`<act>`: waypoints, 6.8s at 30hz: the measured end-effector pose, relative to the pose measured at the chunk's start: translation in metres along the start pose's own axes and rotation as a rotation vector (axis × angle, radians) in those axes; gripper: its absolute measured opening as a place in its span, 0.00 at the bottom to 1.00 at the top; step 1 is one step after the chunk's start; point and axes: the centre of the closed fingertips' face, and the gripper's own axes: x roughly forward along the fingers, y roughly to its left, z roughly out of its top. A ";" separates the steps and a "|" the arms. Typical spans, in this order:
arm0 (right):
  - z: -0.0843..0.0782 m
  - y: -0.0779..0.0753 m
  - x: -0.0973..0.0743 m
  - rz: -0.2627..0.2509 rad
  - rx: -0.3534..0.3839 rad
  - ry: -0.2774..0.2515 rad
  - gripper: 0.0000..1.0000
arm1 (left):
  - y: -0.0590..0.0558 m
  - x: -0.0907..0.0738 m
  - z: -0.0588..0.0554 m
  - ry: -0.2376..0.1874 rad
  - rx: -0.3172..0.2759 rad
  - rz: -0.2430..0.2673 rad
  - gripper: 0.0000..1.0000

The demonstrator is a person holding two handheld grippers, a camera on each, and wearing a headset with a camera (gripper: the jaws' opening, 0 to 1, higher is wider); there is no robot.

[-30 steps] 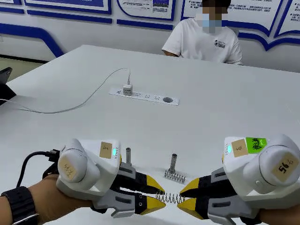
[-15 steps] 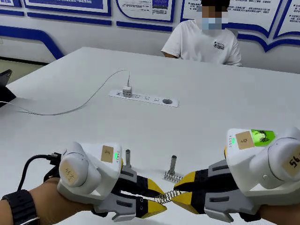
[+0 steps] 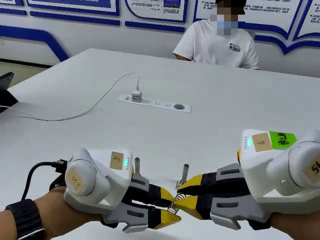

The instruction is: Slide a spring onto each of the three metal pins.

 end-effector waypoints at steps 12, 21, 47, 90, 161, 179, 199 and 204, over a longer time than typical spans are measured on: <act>0.006 0.000 0.005 -0.010 0.025 -0.049 0.11 | 0.001 0.003 0.005 -0.016 -0.004 0.000 0.11; 0.004 -0.003 0.002 -0.025 0.020 -0.043 0.11 | 0.003 0.001 0.006 -0.032 -0.022 0.005 0.12; -0.015 -0.032 -0.022 -0.111 0.066 -0.018 0.11 | 0.017 -0.022 -0.001 -0.054 -0.122 0.058 0.24; -0.042 -0.108 -0.100 -0.378 0.174 -0.026 0.11 | 0.050 -0.088 -0.047 -0.104 -0.330 0.360 0.43; -0.122 -0.144 -0.087 -0.471 0.329 0.035 0.11 | 0.051 -0.100 -0.065 -0.093 -0.416 0.421 0.58; -0.147 -0.141 -0.072 -0.464 0.370 0.070 0.12 | 0.050 -0.100 -0.066 -0.090 -0.420 0.422 0.58; -0.158 -0.140 -0.069 -0.452 0.368 0.104 0.16 | 0.049 -0.099 -0.066 -0.090 -0.419 0.422 0.58; -0.153 -0.139 -0.071 -0.459 0.360 0.095 0.18 | 0.049 -0.099 -0.065 -0.091 -0.419 0.422 0.58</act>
